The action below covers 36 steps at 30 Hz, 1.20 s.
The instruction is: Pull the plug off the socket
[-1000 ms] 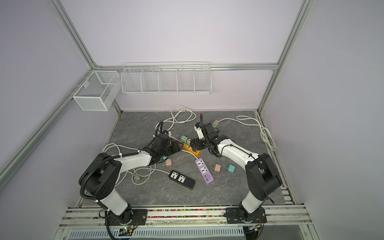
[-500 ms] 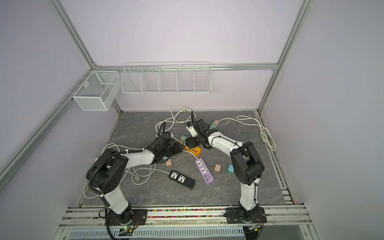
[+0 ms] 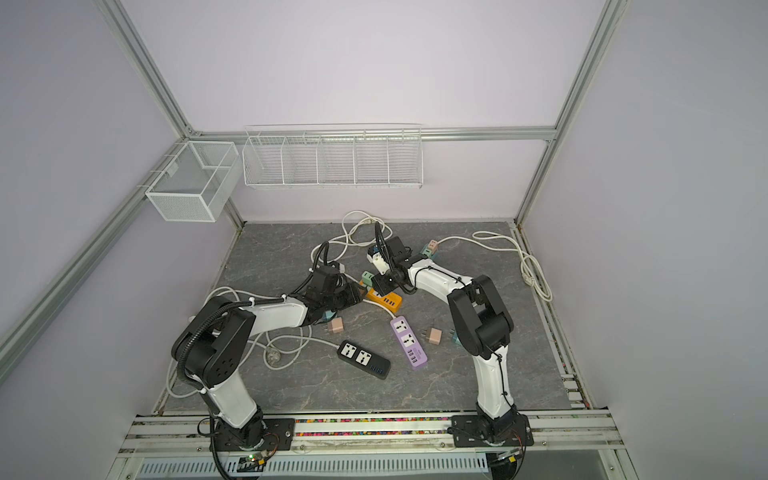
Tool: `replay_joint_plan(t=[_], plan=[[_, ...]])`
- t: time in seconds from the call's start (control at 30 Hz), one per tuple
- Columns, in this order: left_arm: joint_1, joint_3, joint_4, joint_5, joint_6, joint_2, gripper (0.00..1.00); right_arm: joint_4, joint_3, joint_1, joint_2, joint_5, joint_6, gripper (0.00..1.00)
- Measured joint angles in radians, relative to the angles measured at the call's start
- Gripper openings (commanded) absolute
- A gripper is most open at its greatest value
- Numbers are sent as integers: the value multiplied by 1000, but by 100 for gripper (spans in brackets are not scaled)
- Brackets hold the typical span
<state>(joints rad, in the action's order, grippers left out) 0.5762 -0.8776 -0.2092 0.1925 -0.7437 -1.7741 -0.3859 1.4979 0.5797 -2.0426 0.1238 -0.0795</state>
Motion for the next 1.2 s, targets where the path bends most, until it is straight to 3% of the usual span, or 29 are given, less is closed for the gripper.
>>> replay_joint_plan(t=[0.5,0.87,1.2], plan=[[0,31,0,8,-26,0,54,9,-14,24,-23,-19,-23,31],[0,31,-3,39,-31,-1,54,61,-159,94,76,-108,93,25],[0,16,-18,72,-37,-44,51,99,-194,122,94,-154,181,23]])
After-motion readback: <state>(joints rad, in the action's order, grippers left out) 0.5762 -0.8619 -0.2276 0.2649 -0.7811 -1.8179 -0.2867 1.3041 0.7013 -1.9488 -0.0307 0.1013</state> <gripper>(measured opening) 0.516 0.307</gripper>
